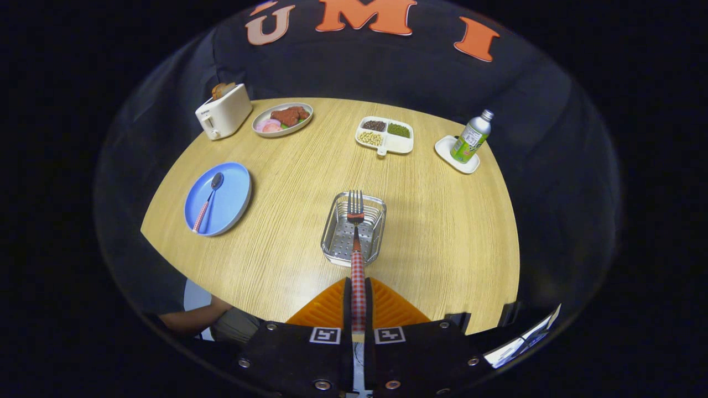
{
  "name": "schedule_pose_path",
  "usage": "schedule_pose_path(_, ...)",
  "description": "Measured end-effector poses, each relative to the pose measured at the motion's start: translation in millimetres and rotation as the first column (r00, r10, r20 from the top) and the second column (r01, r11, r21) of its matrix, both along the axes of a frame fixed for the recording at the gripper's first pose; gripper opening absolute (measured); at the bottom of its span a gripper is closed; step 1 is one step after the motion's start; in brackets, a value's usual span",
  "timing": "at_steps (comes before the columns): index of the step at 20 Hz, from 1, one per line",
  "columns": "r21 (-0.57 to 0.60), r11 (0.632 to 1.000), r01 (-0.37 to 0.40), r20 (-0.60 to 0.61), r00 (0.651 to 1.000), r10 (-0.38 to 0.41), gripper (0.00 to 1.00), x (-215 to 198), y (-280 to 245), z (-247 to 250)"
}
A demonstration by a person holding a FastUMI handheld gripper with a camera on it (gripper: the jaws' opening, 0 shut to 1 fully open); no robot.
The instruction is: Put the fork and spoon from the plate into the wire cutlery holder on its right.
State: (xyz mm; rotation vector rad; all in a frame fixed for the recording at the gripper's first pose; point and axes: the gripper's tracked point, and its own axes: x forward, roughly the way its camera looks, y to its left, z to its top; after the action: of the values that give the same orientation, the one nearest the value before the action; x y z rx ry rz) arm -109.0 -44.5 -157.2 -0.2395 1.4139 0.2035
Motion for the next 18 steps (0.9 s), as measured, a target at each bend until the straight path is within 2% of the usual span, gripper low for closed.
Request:
schedule_pose_path(3,-0.040,0.998,-0.049,-0.061,0.997,0.046,0.08,8,-7,4)
schedule_pose_path(6,-0.023,0.998,-0.064,-0.131,0.990,0.060,0.08,11,-5,10)
schedule_pose_path(13,-0.048,0.986,-0.162,-0.190,0.970,0.150,0.08,6,-9,21)
schedule_pose_path(18,-0.071,0.983,-0.168,-0.269,0.952,0.143,0.08,8,-14,13)
